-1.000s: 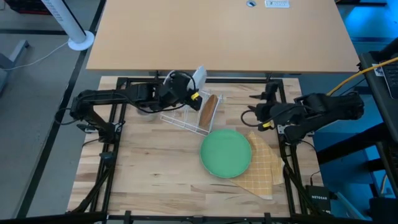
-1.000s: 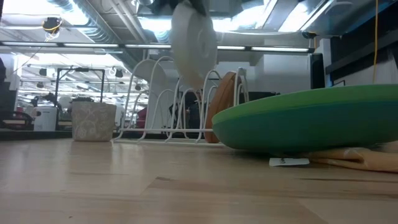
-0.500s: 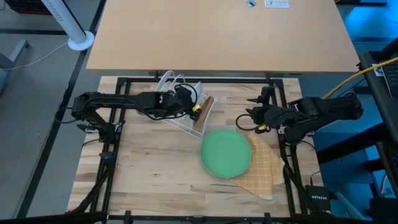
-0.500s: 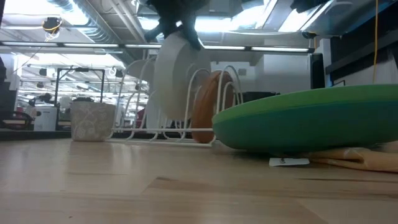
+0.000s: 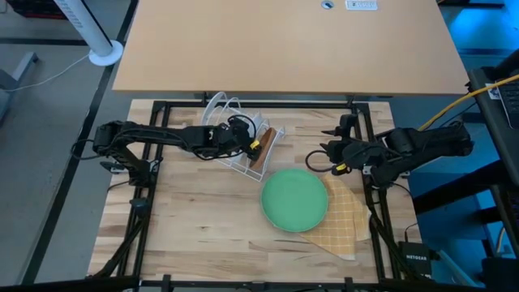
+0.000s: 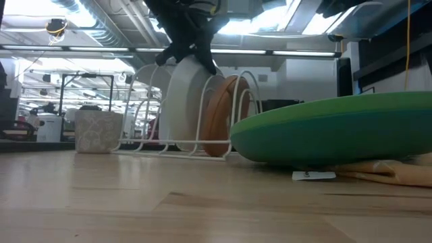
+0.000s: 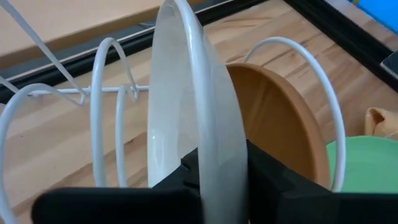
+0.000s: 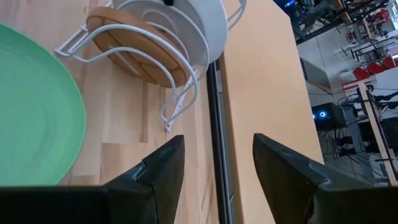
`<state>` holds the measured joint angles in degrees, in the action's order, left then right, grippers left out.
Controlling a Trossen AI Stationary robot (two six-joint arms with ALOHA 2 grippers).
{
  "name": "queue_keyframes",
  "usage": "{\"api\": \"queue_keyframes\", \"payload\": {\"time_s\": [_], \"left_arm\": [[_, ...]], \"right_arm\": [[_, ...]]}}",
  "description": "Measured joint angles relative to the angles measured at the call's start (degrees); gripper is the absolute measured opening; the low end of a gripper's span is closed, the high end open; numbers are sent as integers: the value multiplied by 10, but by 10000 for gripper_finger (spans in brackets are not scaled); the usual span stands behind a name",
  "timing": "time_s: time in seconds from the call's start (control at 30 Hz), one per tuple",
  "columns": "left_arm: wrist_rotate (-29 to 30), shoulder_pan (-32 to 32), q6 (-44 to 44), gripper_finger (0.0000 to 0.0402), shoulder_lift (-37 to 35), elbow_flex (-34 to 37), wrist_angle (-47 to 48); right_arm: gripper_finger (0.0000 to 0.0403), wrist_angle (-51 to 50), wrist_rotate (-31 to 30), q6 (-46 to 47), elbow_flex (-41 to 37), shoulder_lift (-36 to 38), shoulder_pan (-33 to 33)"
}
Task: Sort dishes
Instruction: Put the white plate from the top of green plate onto the white dish rack, then put the green plate from the top of the dark green onto the white dish rack
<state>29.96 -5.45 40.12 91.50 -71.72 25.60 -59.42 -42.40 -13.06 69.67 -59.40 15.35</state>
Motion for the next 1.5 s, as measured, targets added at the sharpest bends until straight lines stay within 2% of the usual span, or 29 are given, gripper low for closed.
{"api": "queue_keyframes", "payload": {"time_s": [0.23, 0.37, 0.5, 0.67, 0.87, 1.2, 1.3, 1.4, 1.5], "left_arm": [[1, -1, -16, 95, 5, 0, -7], [2, -1, -47, 116, 6, 1, -41], [0, -3, -94, 137, 7, -1, -73], [-1, -3, -131, 159, 6, -10, -93], [0, -2, -190, 166, 5, -26, -109], [-2, -2, -286, 166, -7, -28, -137], [-3, 3, -292, 166, -24, -27, -154], [-34, 17, -292, 166, -41, -27, -163], [-112, 44, -287, 166, -43, -27, -162]], "right_arm": [[195, 1, 11, 0, 0, 0, 0], [195, 5, 20, 0, 0, 0, 0], [195, 7, 52, 0, 0, 0, 0], [195, 4, 123, 24, 0, 0, 0], [195, 4, 212, 30, 0, -1, 0], [195, 3, 232, 30, 0, -8, 0], [195, -6, 260, 47, 0, -14, 0], [195, -22, 304, 69, 0, -22, 0], [195, -28, 350, 82, 0, -35, 0]]}}
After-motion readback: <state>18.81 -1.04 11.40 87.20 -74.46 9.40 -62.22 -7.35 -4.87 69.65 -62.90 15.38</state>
